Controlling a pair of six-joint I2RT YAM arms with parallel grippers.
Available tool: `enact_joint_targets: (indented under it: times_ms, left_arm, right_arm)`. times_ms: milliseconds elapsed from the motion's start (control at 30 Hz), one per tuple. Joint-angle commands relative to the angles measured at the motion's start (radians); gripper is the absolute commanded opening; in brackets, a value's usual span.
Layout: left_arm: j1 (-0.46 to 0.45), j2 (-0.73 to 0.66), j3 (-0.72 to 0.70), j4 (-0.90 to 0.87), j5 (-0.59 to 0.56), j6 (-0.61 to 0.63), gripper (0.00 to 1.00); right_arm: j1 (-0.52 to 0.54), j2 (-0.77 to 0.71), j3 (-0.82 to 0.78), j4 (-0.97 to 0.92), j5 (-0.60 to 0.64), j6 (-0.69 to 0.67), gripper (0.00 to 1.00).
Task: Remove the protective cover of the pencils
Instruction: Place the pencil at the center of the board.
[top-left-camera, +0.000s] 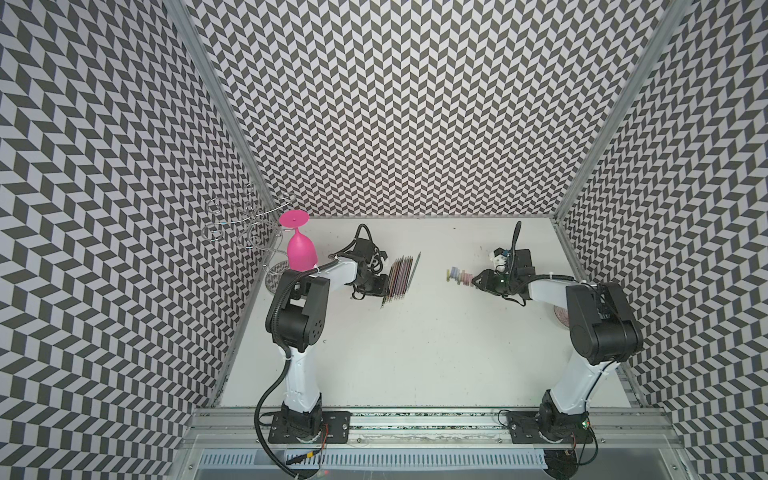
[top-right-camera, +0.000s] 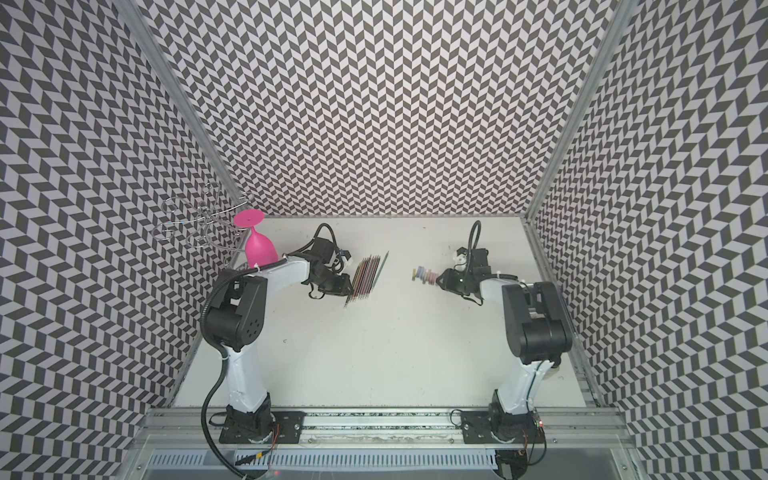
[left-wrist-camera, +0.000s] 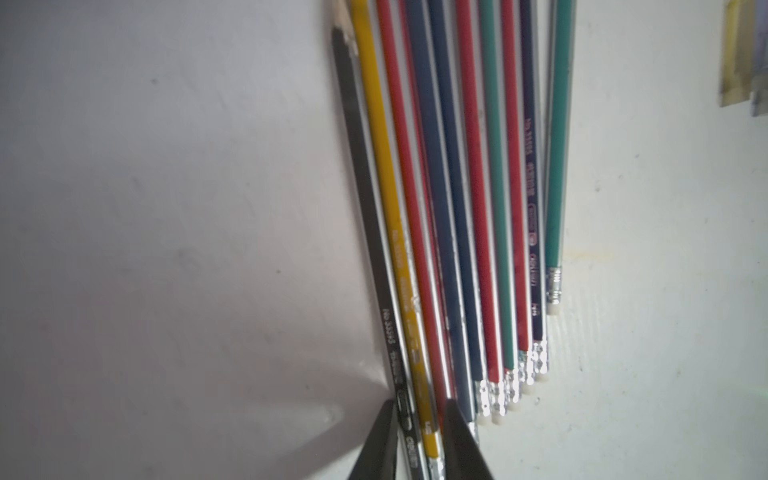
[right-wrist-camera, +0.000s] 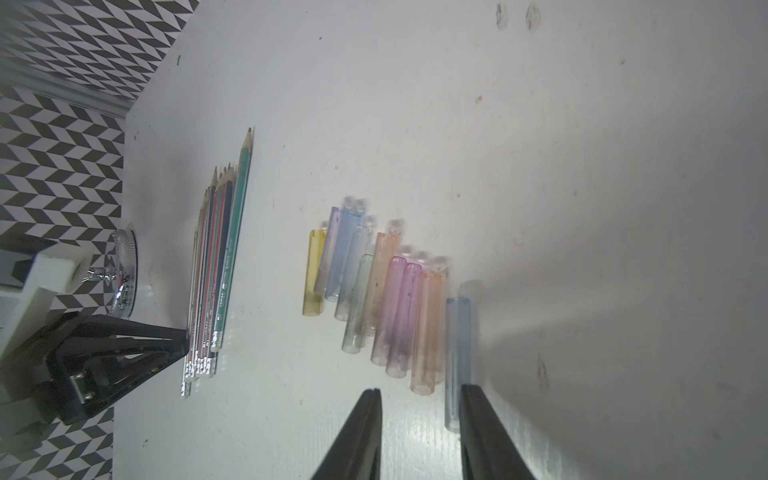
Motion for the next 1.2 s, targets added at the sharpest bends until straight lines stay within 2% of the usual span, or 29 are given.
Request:
enact_joint_targets:
  times_ms: [0, 567, 800, 1000, 1167]
  left_arm:
    - [-0.01, 0.029, 0.001, -0.012, -0.001, -0.005, 0.23]
    - [-0.011, -0.019, 0.004, -0.012, -0.016, -0.004, 0.22]
    - [-0.01, -0.23, -0.048, 0.066, -0.036, -0.022, 0.25]
    - [-0.01, -0.39, -0.097, 0.118, -0.016, -0.032, 0.25]
    - [-0.006, -0.471, -0.123, 0.138, -0.02, -0.033, 0.26]
  right_arm:
    - [-0.005, 0.013, -0.001, 0.043, -0.016, 0.0, 0.34]
    - [-0.005, 0.016, -0.014, 0.083, -0.065, 0.021, 0.34]
    - [0.013, -0.069, -0.083, 0.249, -0.167, 0.092, 0.32]
    - [0.179, -0.058, -0.038, 0.26, -0.107, 0.159, 0.31]
    - [0.28, 0.061, 0.051, 0.329, -0.082, 0.271, 0.31]
